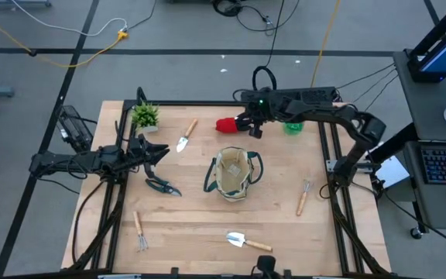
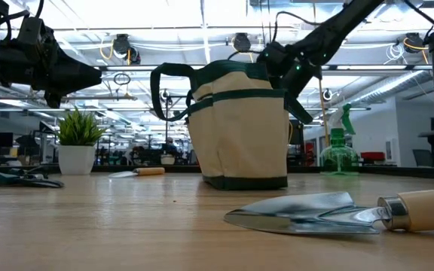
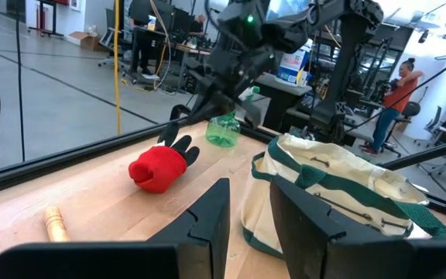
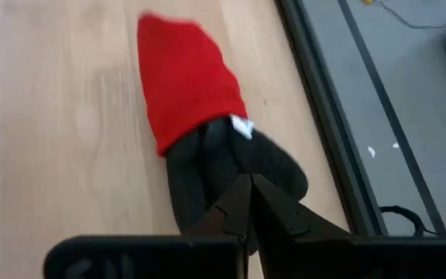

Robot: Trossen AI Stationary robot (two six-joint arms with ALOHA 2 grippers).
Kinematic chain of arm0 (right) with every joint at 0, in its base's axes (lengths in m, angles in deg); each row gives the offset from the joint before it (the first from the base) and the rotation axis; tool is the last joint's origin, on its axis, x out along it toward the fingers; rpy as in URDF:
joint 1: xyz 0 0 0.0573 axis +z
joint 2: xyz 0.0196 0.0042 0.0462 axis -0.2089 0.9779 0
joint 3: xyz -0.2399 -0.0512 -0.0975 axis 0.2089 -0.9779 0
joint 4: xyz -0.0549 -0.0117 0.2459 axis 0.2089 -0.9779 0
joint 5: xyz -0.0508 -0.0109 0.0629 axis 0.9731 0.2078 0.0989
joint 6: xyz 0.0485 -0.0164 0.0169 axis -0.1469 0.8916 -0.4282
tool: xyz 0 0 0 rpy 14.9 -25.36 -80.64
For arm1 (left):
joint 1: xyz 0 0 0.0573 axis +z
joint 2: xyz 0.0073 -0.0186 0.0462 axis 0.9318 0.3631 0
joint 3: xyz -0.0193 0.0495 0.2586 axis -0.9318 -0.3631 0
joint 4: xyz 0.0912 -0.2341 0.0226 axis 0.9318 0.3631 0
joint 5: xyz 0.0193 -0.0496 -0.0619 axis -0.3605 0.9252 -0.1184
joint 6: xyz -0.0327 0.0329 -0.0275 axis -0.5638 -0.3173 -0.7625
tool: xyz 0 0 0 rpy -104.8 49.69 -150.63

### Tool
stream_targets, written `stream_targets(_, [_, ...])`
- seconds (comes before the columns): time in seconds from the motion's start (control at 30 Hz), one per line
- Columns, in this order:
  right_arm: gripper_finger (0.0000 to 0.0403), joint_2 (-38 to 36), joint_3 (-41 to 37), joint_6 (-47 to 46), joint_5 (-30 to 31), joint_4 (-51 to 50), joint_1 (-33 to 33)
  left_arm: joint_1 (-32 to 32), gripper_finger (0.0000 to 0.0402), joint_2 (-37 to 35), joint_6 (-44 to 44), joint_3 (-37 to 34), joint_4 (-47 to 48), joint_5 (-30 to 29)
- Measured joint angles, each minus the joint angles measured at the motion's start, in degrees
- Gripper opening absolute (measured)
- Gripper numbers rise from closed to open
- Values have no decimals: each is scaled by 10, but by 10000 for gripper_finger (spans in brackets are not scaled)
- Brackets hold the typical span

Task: Pick & Place Garden tools in Gardening bag
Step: Put the red gloves into the light brown gardening bag

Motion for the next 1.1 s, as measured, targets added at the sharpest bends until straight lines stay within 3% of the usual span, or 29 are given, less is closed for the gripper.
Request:
stream_targets(0.63, [193,11,0,67,0,48,0,0,99,0,5,0,0,0])
stream_targets(1.1, [220,73,-1,75,-3,45,-3,0,99,0,0,0,0,0])
